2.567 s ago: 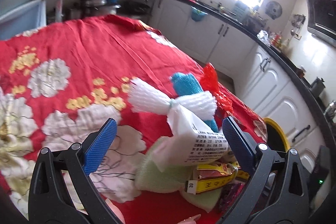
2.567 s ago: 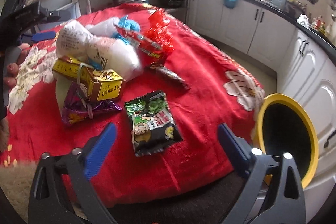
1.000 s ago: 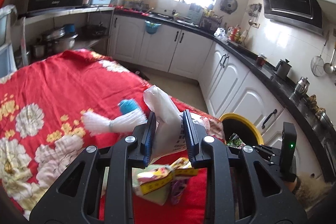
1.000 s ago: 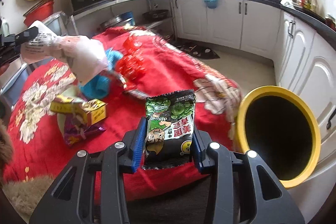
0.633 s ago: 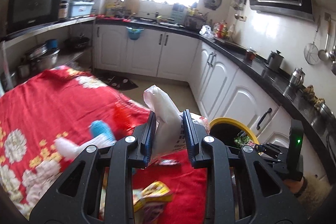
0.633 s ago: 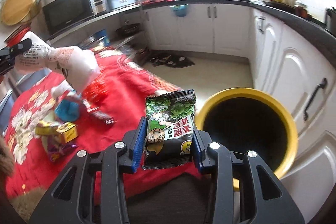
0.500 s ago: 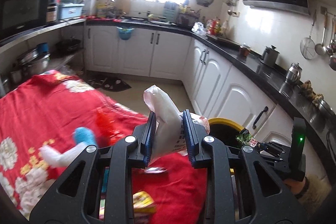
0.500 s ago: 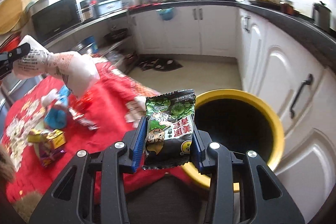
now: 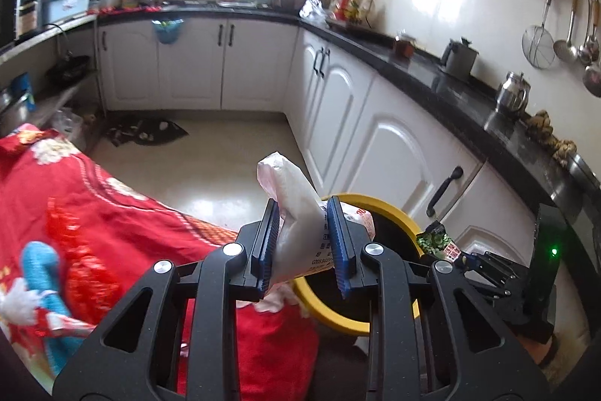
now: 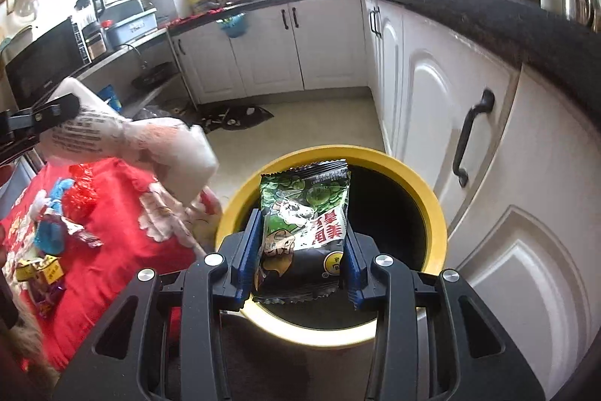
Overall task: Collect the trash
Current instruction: 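Carry the green bag and white bag over the yellow-rimmed bin with both tools, then open the right tool dropping the green bag while the left tool drops the white bag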
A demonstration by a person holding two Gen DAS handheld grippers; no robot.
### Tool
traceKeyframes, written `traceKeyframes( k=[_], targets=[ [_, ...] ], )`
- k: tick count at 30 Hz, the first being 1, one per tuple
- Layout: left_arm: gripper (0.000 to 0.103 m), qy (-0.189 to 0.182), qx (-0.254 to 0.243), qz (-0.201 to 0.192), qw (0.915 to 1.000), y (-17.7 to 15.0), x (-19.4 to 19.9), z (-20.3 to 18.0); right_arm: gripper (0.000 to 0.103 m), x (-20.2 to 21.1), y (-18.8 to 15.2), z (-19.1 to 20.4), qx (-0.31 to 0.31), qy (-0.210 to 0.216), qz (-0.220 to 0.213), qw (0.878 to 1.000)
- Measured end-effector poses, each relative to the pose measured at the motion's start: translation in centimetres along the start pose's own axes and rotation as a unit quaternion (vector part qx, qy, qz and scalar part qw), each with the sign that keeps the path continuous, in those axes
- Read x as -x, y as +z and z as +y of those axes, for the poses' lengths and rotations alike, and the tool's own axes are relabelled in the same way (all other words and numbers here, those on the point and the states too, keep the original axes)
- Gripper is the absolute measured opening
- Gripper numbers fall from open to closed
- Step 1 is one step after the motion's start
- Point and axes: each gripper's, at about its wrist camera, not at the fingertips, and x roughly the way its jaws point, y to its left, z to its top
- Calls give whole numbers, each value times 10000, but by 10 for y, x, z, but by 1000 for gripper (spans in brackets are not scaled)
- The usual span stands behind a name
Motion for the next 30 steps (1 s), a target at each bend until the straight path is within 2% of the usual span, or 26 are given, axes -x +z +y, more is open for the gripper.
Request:
traceKeyframes(
  k=[9, 11, 12, 13, 15, 17, 19, 23, 25, 30],
  targets=[
    [22, -23, -8, 434, 9991, -6, -56, -16, 39, -25, -8, -13, -75, -60, 215, 9997],
    [24, -12, 58, 539, 9985, -7, -67, -15, 44, -28, -10, -17, -132, -91, 229, 9996],
    [29, -26, 102, 574, 9983, -7, -71, -15, 50, -30, -10, -18, -167, -85, 237, 9995],
    [40, -63, 179, 596, 9980, -8, -75, -14, 54, -31, -11, -20, -199, -94, 237, 9995],
    [53, -81, 258, 613, 9978, -8, -79, -13, 60, -31, -12, -22, -210, -150, 223, 9994],
    [56, -96, 329, 638, 9974, -9, -79, -10, 64, -29, -11, -25, -234, -173, 174, 9994],
    [67, -114, 381, 631, 9972, -9, -76, -7, 67, -26, -11, -26, -294, -190, 127, 9993],
    [80, -64, 455, 494, 9977, -8, -59, -1, 71, -21, -9, -25, -325, -216, 52, 9992],
    [92, -6, 515, 378, 9980, -7, -46, 3, 73, -17, -9, -23, -319, -212, -3, 9993],
    [92, 321, 559, 76, 9979, -8, -10, 19, 77, -2, -2, -11, -272, -105, -229, 9993]
  ],
)
